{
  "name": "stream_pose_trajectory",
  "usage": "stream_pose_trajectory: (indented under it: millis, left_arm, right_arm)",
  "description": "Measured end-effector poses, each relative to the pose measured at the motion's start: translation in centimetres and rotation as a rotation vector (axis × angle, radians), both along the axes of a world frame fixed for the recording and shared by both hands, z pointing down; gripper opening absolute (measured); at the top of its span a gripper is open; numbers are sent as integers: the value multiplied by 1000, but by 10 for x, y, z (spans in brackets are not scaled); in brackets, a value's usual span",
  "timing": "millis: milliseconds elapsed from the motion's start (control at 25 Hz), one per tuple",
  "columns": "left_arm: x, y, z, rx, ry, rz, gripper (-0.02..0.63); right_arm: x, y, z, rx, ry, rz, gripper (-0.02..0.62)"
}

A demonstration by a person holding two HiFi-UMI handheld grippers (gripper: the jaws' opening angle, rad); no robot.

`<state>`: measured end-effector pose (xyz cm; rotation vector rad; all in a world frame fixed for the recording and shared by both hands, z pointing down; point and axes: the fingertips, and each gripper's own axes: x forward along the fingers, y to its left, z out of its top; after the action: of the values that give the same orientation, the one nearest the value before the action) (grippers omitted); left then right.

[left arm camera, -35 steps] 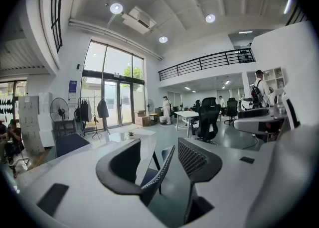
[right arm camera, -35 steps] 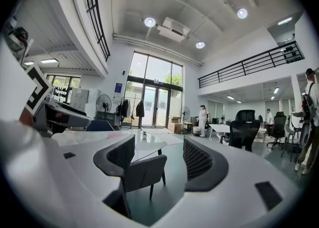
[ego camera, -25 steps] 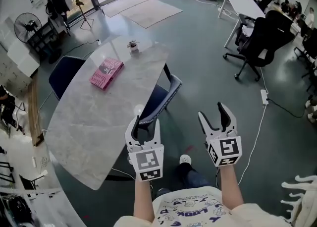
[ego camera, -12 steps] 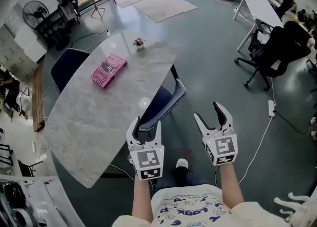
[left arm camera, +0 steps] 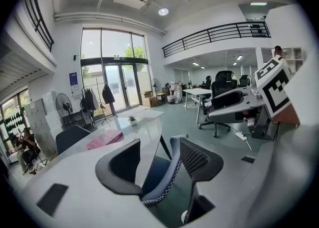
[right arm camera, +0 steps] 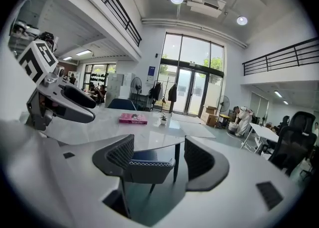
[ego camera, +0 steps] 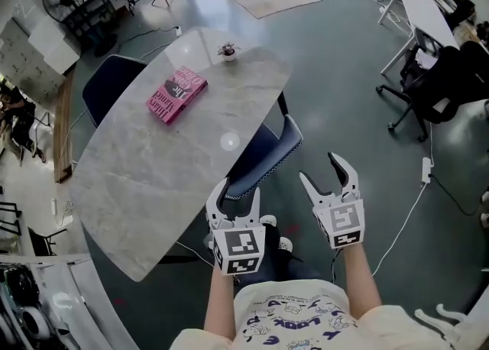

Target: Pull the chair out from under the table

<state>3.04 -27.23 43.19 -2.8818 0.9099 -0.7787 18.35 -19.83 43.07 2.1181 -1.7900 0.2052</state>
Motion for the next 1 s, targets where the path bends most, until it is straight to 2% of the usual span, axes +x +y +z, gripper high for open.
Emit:
stream_pose_trajectory:
  millis: [520, 800, 1000]
  left_arm:
    - [35, -10, 61, -144, -126, 143, 276]
    - [45, -9, 100, -187, -224, 222, 278]
    - [49, -12, 124, -218, -279, 244, 279]
  right_arm:
    - [7, -33, 67, -215, 23, -81, 322]
    - [-1, -44, 109, -361, 155, -193, 333]
    - [-7, -58, 127, -410, 210, -262, 333]
